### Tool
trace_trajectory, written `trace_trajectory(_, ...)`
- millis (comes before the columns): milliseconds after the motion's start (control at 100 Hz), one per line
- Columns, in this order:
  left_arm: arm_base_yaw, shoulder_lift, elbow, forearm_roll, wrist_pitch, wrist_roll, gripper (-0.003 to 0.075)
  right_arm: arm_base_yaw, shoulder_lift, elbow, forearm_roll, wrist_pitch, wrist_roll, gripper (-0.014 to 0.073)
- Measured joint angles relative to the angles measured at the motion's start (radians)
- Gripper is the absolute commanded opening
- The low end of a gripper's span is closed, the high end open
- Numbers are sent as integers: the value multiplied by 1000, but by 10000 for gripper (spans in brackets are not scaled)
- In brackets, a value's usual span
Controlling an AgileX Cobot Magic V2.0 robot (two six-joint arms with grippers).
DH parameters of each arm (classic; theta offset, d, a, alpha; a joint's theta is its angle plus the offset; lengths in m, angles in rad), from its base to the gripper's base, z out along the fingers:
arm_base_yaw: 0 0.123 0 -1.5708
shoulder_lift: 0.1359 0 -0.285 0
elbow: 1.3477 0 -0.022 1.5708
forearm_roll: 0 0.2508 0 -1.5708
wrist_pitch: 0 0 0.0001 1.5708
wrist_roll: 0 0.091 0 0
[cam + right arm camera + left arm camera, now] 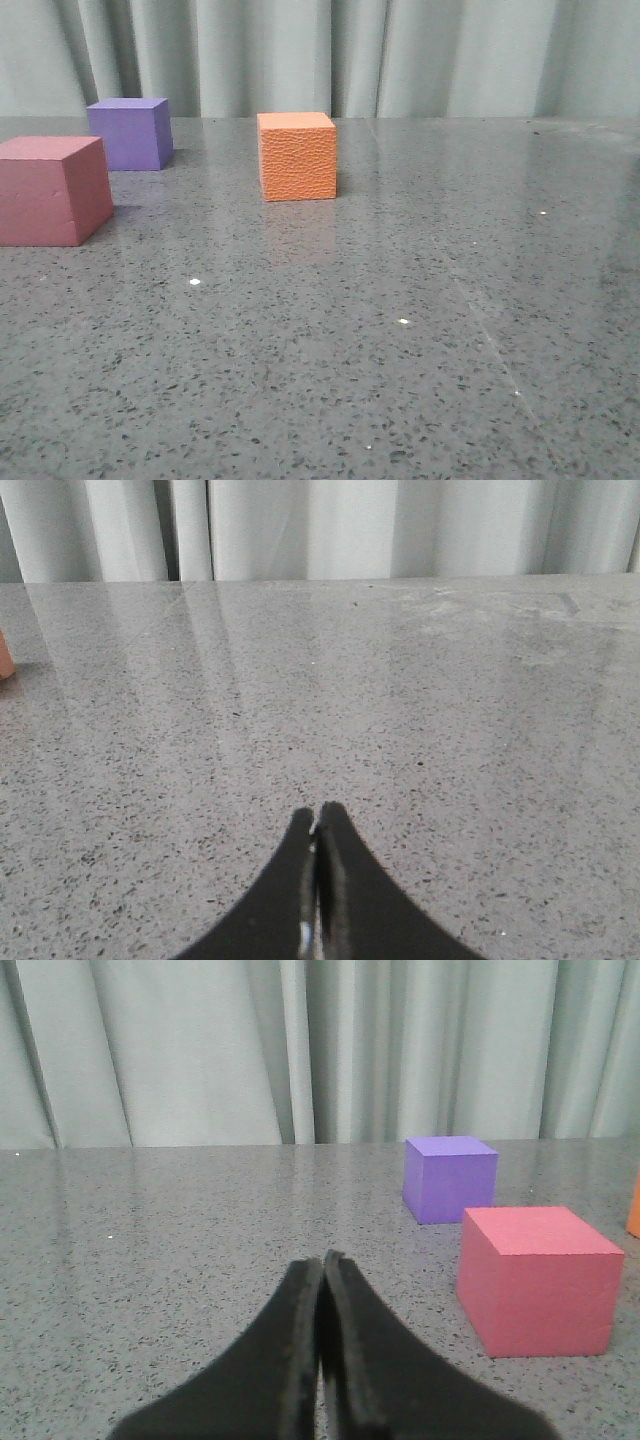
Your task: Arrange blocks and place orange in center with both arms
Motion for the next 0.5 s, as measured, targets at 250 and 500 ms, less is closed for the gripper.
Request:
trace_trajectory(250,0,0,0,0,0,0,-19,0,0,0,0,0,-5,-67)
trace_trajectory(500,0,0,0,0,0,0,-19,0,0,0,0,0,-5,-67)
